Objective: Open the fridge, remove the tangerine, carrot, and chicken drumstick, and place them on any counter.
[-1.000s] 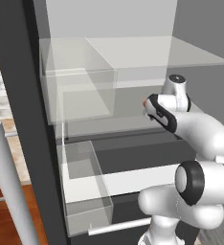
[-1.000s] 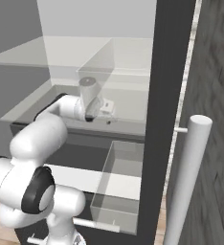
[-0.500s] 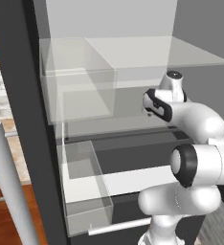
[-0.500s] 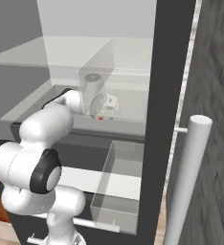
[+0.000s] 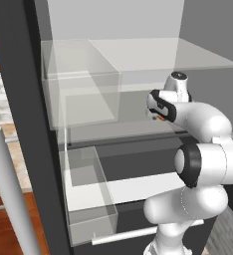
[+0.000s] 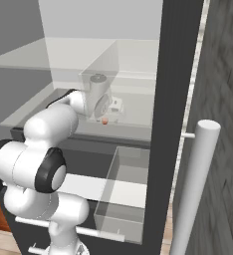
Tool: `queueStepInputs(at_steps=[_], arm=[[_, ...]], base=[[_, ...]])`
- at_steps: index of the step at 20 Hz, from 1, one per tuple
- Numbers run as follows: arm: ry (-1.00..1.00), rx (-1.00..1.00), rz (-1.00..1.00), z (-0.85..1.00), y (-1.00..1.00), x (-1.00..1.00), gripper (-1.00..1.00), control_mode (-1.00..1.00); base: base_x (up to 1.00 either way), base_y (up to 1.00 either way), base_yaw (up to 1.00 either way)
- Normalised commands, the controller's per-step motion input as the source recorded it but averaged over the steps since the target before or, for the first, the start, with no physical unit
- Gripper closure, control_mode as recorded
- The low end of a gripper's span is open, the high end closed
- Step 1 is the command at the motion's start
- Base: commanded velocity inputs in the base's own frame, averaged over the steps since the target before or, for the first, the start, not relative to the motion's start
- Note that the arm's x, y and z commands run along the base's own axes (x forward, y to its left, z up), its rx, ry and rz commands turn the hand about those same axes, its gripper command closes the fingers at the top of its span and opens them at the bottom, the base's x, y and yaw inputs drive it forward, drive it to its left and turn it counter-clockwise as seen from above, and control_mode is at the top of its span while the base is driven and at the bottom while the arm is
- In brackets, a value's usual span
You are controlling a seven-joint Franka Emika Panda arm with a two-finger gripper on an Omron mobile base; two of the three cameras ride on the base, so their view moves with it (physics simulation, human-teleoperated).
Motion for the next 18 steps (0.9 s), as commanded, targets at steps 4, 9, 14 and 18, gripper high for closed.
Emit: queueStepInputs(at_steps=[4,9,14,18], arm=[[0.03,0.00,0.00,-0.28,0.06,0.00,1.00,-1.00],[0.00,0.00,0.00,0.00,0.00,0.00,1.00,-1.00],[0.00,0.00,0.00,0.00,0.00,0.00,1.00,-1.00],[0.00,-0.03,0.00,-0.18,0.00,0.00,1.00,-1.00]], base=[[0.00,0.00,0.00],[0.00,0.00,0.00],[0.00,0.00,0.00],[0.00,0.00,0.00]])
